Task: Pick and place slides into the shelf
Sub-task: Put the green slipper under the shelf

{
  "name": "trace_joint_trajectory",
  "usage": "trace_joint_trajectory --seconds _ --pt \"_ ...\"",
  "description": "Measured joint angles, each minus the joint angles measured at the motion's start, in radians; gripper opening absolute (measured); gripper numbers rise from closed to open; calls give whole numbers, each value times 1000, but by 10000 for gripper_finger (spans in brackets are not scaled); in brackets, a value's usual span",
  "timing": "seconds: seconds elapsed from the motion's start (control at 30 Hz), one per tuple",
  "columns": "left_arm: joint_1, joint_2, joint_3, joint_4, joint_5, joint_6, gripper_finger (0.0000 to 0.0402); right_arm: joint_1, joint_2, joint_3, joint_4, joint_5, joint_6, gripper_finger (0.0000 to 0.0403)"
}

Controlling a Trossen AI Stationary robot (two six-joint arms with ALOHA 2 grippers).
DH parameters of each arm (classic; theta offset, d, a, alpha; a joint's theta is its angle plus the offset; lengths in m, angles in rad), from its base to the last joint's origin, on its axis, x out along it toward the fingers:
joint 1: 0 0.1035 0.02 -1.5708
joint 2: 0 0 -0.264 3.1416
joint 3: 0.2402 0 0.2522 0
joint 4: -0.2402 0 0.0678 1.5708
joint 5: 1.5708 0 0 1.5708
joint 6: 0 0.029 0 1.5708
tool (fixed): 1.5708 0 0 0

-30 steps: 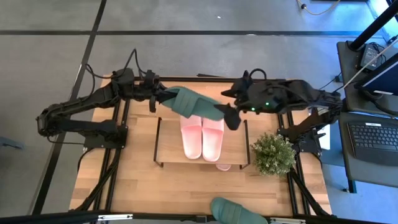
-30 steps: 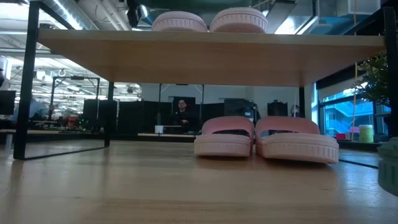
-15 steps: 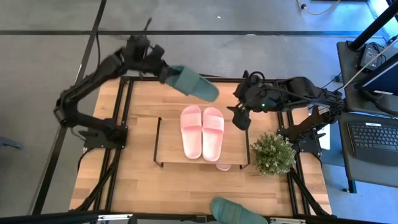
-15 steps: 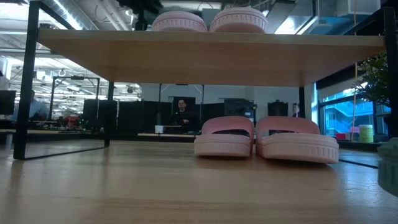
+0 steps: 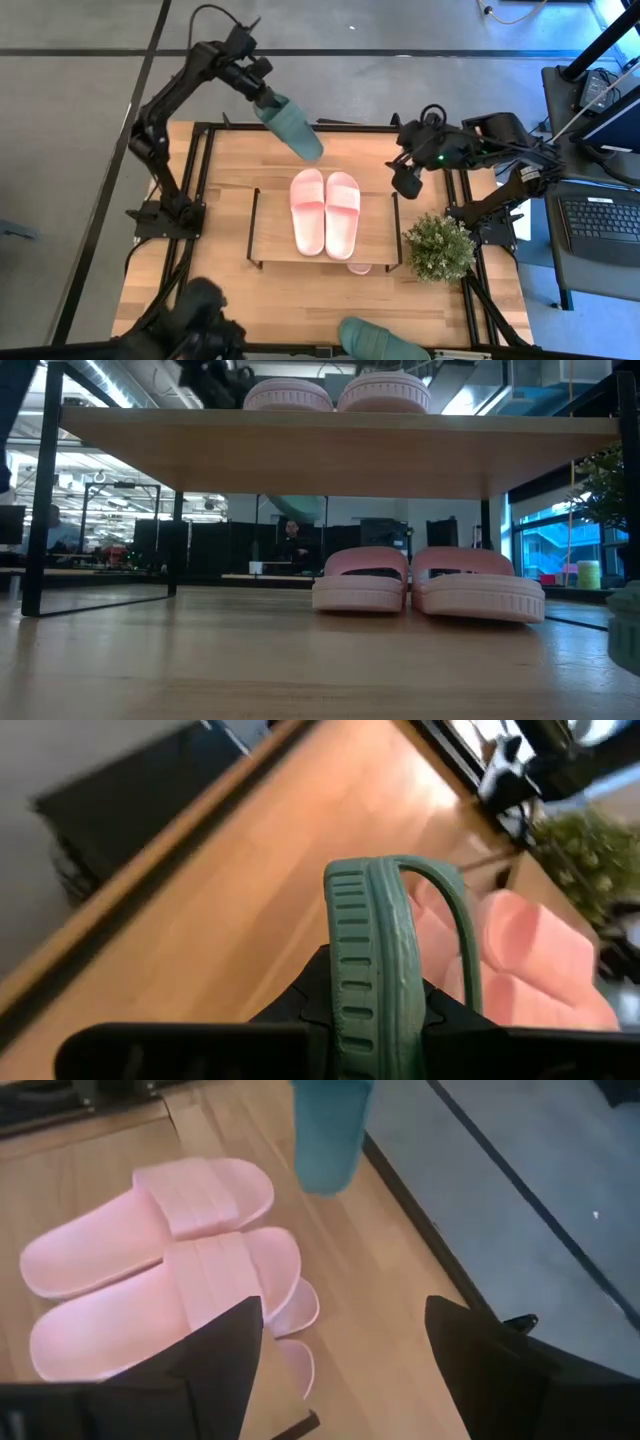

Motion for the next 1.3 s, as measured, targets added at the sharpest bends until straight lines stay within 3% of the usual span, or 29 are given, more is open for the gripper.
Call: trace_joint_trajectory --seconds 0.5,0.6,0.77,1.3 --pt "33 247 0 -178 44 298 31 0 -5 0 5 0 103 280" --pt "22 275 1 -196 93 376 31 0 -5 0 8 0 124 280" --pt "-30 305 1 -209 77 498 31 0 -5 0 9 0 130 280" --pt "-171 438 1 -196 74 536 32 1 -4 0 10 2 181 280"
